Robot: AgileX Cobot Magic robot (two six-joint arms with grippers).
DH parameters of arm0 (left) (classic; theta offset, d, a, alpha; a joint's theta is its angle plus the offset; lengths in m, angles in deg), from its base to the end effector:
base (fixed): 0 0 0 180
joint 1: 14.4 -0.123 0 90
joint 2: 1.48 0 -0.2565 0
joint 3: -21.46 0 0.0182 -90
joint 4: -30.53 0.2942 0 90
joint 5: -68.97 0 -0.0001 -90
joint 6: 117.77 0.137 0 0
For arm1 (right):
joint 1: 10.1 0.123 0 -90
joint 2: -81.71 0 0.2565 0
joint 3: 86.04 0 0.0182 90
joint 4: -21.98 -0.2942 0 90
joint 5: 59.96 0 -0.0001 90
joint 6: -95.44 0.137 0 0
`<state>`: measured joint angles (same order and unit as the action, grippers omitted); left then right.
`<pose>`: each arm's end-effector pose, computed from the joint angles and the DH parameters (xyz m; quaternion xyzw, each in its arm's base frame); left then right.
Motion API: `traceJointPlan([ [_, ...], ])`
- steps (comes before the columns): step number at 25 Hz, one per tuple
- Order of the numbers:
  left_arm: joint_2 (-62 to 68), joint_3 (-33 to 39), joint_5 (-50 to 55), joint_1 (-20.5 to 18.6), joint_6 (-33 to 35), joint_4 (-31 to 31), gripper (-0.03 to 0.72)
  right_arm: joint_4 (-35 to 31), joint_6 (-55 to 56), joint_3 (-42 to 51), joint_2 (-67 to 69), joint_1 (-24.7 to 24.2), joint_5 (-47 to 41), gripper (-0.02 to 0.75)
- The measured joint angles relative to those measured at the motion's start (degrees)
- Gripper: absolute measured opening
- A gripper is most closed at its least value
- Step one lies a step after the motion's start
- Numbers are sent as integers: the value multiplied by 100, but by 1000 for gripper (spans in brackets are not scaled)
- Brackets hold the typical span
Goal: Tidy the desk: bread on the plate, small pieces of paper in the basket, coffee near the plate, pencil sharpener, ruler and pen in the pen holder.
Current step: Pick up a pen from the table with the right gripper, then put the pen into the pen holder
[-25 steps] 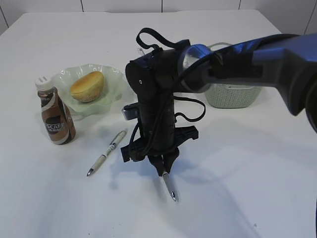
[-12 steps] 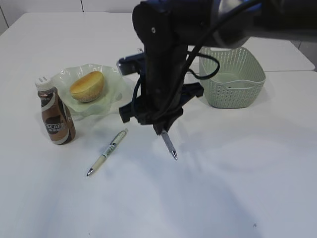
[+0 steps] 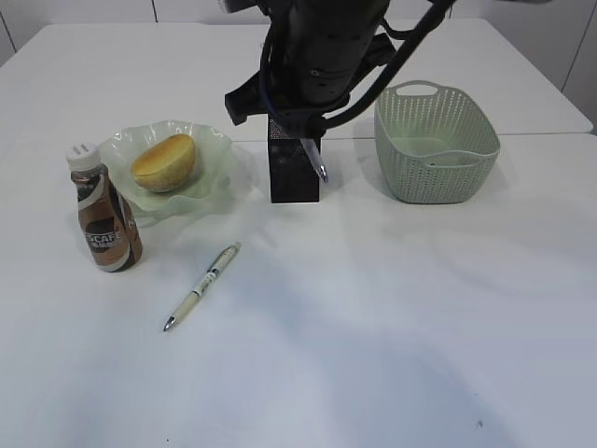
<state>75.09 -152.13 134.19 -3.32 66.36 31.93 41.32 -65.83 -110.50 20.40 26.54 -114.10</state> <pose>0.2972 -0.0551 0.3101 0.1291 0.9530 -0.0046 0.2742 0.4152 0.2630 0.2340 -0.2045 0.9280 -0.0149 0.3112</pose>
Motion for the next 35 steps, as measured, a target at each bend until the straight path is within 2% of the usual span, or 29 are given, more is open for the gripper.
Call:
traceJointPlan([
  [5, 0, 0, 0, 0, 0, 0, 466, 396, 262, 136, -10, 0, 464, 88],
  [10, 0, 0, 0, 0, 0, 0, 466, 1442, 1139, 843, -220, -74, 1624, 87],
  [13, 0, 0, -21, 0, 0, 0, 466, 1690, 1411, 998, -271, -132, 1929, 87],
  [14, 0, 0, -37, 0, 0, 0, 466, 2119, 1830, 1214, -322, -269, 2418, 87],
  [17, 0, 0, -92, 0, 0, 0, 466, 2718, 2453, 1421, -345, -527, 3085, 87],
  [20, 0, 0, -127, 0, 0, 0, 466, 2753, 2517, 1432, -345, -559, 3175, 87],
  [21, 0, 0, -136, 0, 0, 0, 466, 3426, 2966, 1536, -345, -923, 4116, 87],
  [28, 0, 0, -201, 0, 0, 0, 466, 4063, 3073, 1534, -147, -1394, 5136, 87],
  [35, 0, 0, -201, 0, 0, -57, 466, 4201, 3021, 1534, 395, -1457, 6044, 87],
])
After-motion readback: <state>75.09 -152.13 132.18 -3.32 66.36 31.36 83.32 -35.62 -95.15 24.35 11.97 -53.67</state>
